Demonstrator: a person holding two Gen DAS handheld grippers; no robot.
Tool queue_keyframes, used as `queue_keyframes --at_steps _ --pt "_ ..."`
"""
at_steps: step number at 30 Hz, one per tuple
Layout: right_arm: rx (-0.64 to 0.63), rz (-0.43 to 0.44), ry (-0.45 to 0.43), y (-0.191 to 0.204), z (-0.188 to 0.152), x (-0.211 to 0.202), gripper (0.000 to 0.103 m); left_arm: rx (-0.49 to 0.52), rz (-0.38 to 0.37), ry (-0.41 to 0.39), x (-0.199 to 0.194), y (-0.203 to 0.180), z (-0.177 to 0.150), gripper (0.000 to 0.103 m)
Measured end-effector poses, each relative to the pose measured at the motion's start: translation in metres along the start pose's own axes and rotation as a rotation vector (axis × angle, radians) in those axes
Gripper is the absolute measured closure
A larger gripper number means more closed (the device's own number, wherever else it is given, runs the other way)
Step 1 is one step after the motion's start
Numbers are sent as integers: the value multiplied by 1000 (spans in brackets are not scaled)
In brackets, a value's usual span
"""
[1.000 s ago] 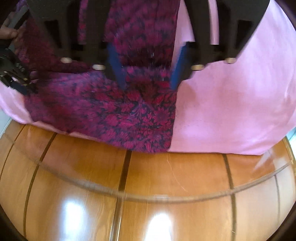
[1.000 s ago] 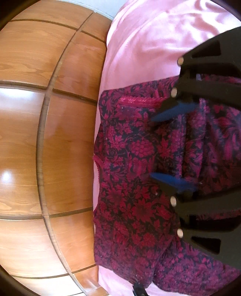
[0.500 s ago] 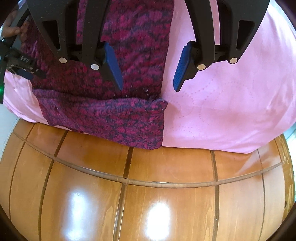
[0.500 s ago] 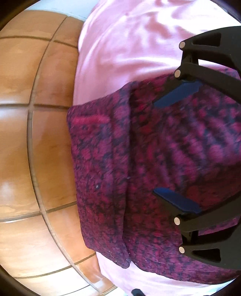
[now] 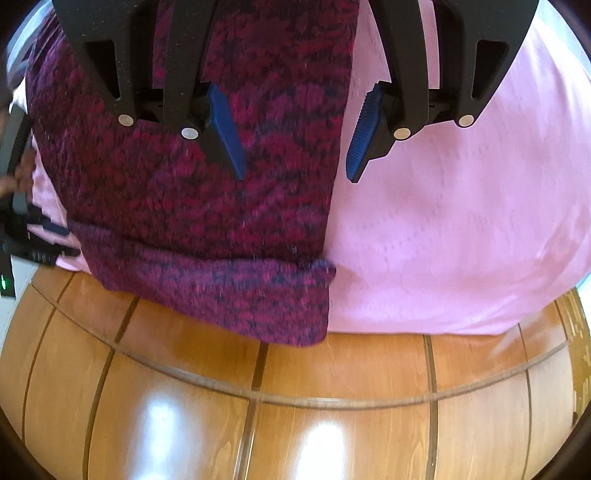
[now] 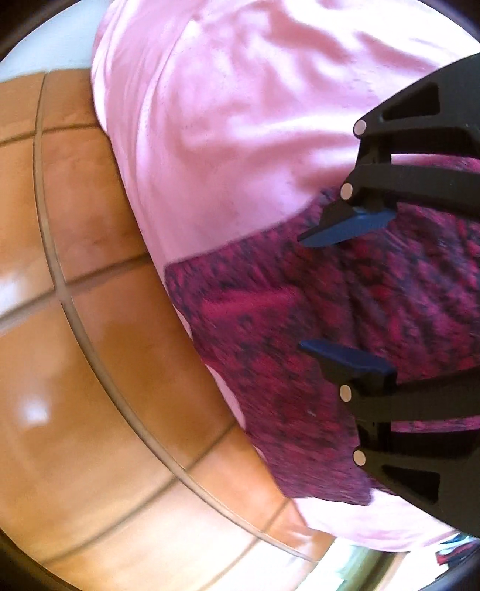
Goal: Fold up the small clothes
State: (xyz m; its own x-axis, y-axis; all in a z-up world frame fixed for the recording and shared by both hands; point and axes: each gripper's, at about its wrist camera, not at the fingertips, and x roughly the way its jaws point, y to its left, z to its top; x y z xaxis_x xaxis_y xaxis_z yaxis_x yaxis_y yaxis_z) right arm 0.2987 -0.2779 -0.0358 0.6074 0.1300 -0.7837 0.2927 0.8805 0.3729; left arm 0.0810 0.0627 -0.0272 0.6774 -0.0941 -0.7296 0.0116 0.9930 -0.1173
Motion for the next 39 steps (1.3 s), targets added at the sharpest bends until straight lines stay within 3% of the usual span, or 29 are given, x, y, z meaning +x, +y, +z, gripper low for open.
queue_keyframes --at_steps 5,9,13,15,18,20,24,27,30,33,39 --pt "-18 0 -7 2 13 2 53 -4 -13 37 4 5 -17 48" --pt "-71 -26 38 9 12 20 53 -18 -14 55 5 8 -23 48" --pt "-121 -28 58 17 6 30 88 -11 -13 51 1 11 -24 48" --pt "-163 -54 29 24 5 22 91 -15 -20 61 1 14 -25 48" --pt "-194 -91 -2 24 -3 9 92 -17 -31 74 -2 21 -29 48" --pt "-215 -145 18 21 -9 17 92 -8 -26 82 -5 25 -34 48" --pt "-211 -163 36 16 -11 26 91 2 -40 106 -13 35 -44 48" --pt "-195 -118 41 14 -10 17 85 -8 -110 121 -24 42 -52 48" --pt "-202 -67 46 5 -12 -1 58 0 -199 146 -32 46 -61 48" --pt "-227 -50 69 -9 -24 -21 57 46 -243 175 -35 42 -71 48" --pt "-200 -1 193 -55 -71 -53 60 72 -301 212 -39 40 -85 48"
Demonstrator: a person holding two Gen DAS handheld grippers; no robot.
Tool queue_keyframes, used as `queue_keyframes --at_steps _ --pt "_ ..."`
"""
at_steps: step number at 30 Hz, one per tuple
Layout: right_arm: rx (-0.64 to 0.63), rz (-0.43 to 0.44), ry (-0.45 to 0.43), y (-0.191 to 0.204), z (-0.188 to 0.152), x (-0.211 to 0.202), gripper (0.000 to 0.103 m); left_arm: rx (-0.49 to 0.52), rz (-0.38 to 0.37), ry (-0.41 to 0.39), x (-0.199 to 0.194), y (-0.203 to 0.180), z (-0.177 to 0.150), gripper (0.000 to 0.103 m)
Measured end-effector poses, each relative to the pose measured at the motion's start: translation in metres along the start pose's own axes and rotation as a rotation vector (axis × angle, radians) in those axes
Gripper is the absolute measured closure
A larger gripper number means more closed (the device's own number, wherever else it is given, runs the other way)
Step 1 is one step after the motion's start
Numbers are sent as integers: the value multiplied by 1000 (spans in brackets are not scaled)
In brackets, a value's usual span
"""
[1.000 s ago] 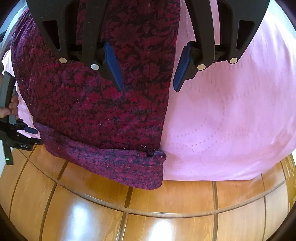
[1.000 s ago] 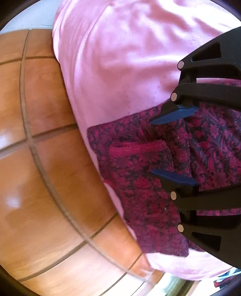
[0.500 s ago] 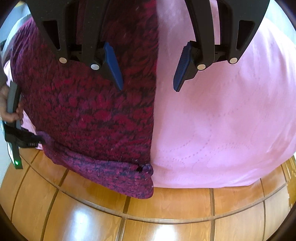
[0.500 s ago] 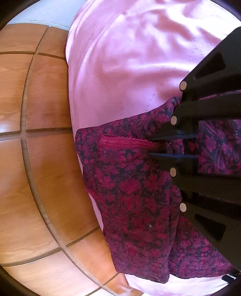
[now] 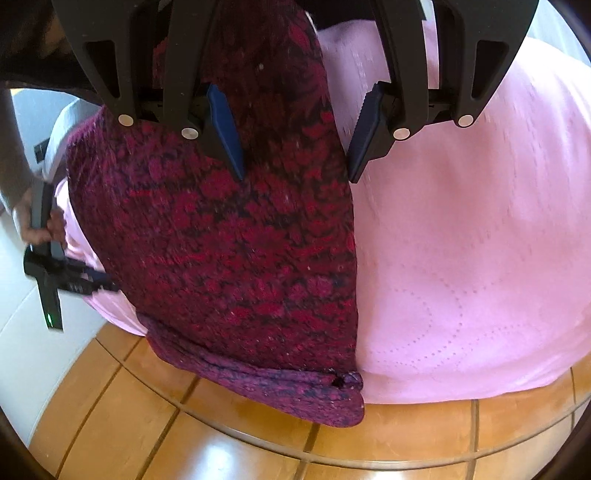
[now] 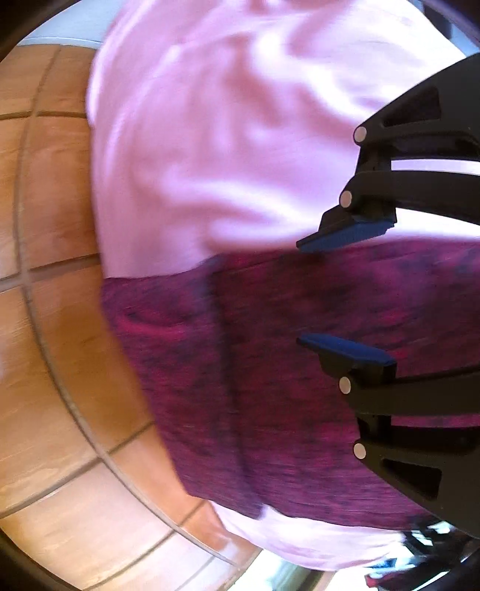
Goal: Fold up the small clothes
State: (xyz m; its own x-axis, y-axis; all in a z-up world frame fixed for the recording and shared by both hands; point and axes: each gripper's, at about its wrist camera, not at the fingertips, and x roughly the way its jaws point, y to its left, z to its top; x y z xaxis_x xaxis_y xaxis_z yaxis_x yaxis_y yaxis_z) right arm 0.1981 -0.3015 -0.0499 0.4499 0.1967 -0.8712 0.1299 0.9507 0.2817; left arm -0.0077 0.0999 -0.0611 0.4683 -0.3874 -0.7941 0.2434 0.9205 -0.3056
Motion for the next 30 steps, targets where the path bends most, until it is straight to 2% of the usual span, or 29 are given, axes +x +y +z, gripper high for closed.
queue_keyframes --at_steps 4,10,15,18,21,24,27,30 --pt "19 61 62 -9 -49 -20 66 5 -33 28 -5 0 -6 48" --pt "45 125 125 -7 -100 -50 73 66 -63 88 -11 -6 -22 61" --pt "18 146 221 -1 -127 -55 73 58 -91 95 -15 -6 -26 82" --pt "8 164 258 1 -136 -56 81 12 -135 67 -23 -2 -22 87" --pt "0 262 222 10 -124 -73 86 -55 -235 16 -40 3 -10 88" --pt "1 365 124 21 -99 -91 87 -118 -344 -65 -56 8 11 89" --pt "42 427 39 24 -69 -93 87 -178 -412 -118 -55 12 35 89" --pt "101 433 -20 24 -38 -78 88 -220 -414 -151 -43 15 61 89"
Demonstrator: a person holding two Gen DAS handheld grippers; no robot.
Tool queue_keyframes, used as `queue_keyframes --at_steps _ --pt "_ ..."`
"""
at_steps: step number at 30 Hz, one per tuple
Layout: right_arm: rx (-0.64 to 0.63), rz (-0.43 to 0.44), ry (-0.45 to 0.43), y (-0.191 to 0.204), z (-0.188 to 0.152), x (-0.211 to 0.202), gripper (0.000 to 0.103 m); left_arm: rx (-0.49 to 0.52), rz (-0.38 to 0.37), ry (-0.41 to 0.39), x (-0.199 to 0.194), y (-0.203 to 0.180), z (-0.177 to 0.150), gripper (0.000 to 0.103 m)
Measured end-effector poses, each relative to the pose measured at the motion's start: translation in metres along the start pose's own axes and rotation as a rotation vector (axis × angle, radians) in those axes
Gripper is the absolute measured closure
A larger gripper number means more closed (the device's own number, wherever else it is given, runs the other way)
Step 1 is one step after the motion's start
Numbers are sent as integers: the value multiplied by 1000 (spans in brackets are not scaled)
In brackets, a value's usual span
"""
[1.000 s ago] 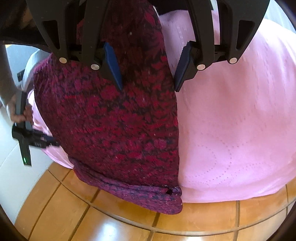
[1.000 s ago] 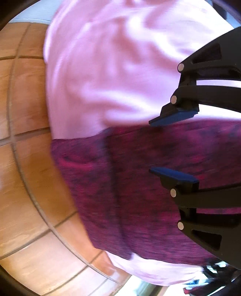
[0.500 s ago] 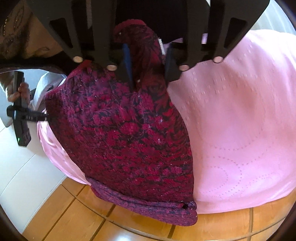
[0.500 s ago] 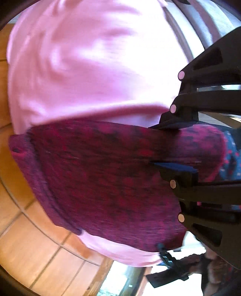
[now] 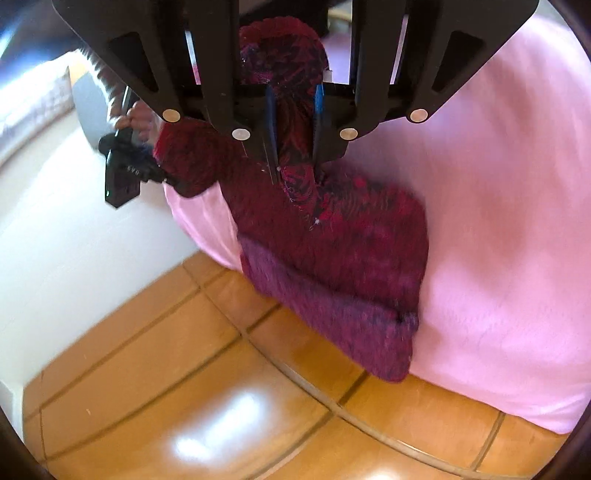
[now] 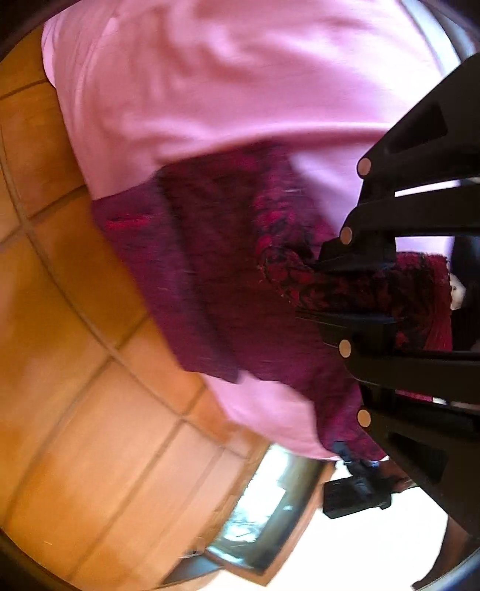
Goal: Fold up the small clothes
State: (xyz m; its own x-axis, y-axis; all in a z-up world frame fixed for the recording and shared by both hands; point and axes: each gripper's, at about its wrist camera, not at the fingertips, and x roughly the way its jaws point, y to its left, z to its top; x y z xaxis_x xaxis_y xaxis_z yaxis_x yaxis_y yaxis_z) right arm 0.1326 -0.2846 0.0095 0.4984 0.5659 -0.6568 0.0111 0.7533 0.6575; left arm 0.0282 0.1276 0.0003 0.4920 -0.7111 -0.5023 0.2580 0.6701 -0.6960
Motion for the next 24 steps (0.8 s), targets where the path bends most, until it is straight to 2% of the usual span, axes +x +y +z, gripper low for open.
queue_keyframes --at_steps 4,8,10,11,12,13,14,15,16,17,18,19,20,22,24 --pt "45 -54 -30 -9 35 30 88 -90 31 -20 31 18 41 89" --pt "110 -111 -18 -24 64 67 88 -187 67 13 65 40 72 89" --pt "129 -124 -7 -39 69 68 88 -238 86 30 78 51 85 89" --pt "144 -126 -1 -42 72 74 88 -254 90 43 83 54 91 86" --pt "157 -129 4 -52 78 69 87 -253 80 51 86 54 97 78" --pt "168 -124 6 -55 79 71 84 -245 72 46 86 53 101 73" --pt "194 -86 7 -60 79 70 80 -237 69 31 84 52 104 60" --pt "214 -48 6 -64 81 69 70 -238 82 -7 77 52 108 49" --pt "234 -3 -1 -67 81 64 59 -245 95 -46 66 54 109 44" --pt "242 24 -10 -69 81 59 54 -254 91 -69 57 59 110 41" --pt "250 63 -29 -71 82 53 44 -269 75 -91 48 64 111 41" --pt "250 84 -48 -71 82 47 28 -270 74 -102 44 67 110 41" --pt "233 70 -94 -71 80 33 21 -260 88 -116 39 70 109 41" --pt "194 52 -133 -71 77 19 18 -210 127 -116 31 71 100 41" --pt "159 17 -131 -71 68 5 19 -160 128 -86 31 69 88 39"
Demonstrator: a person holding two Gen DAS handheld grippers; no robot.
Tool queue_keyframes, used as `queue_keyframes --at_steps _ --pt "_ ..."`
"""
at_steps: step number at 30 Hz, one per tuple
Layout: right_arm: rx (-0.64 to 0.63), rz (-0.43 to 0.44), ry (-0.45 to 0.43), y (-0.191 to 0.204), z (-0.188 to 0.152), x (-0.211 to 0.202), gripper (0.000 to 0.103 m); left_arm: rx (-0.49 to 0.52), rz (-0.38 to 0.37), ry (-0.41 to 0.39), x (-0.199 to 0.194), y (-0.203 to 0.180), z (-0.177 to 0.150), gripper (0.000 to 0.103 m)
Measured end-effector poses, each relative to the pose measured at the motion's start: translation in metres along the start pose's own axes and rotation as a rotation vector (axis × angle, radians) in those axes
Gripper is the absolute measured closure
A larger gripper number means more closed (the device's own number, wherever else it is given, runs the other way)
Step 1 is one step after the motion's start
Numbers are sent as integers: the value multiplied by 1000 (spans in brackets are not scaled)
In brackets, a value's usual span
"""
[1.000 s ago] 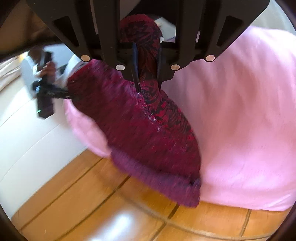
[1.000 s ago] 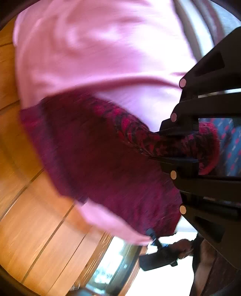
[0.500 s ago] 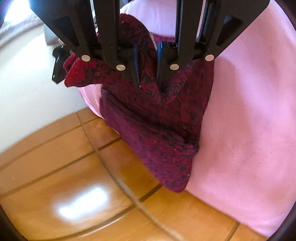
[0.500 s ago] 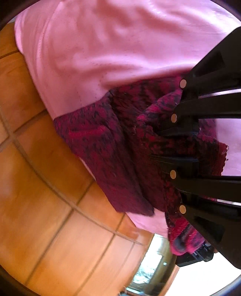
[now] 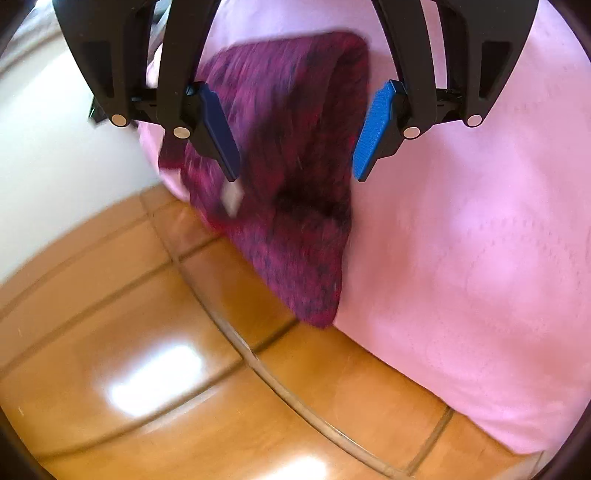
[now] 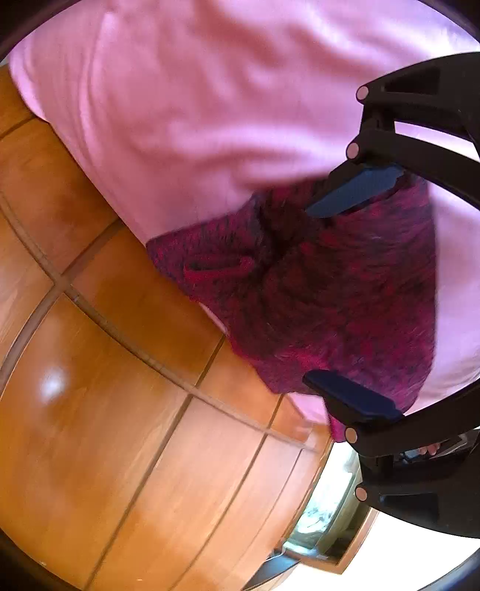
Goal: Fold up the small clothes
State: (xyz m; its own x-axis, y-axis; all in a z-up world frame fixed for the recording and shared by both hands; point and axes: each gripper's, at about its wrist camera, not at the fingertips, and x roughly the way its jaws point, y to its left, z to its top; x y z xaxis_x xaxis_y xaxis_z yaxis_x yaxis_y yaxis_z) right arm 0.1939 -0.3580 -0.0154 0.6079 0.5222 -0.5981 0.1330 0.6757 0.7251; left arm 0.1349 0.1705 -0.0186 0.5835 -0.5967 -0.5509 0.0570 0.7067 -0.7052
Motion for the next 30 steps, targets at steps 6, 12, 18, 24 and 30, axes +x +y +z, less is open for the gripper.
queue_keyframes --at_steps 6,12,18,24,30 --pt "-180 -174 82 0 -28 9 35 43 -63 98 0 13 -54 33" --pt "-320 -307 147 11 -45 46 76 101 33 156 30 4 -66 74" --pt "-322 -301 119 25 -53 20 90 132 25 144 0 2 -67 91" --pt "-247 -213 117 30 -73 -12 91 160 1 122 -23 -3 -73 92" --pt "-217 -181 181 24 -110 -52 91 115 1 159 -37 9 -97 92"
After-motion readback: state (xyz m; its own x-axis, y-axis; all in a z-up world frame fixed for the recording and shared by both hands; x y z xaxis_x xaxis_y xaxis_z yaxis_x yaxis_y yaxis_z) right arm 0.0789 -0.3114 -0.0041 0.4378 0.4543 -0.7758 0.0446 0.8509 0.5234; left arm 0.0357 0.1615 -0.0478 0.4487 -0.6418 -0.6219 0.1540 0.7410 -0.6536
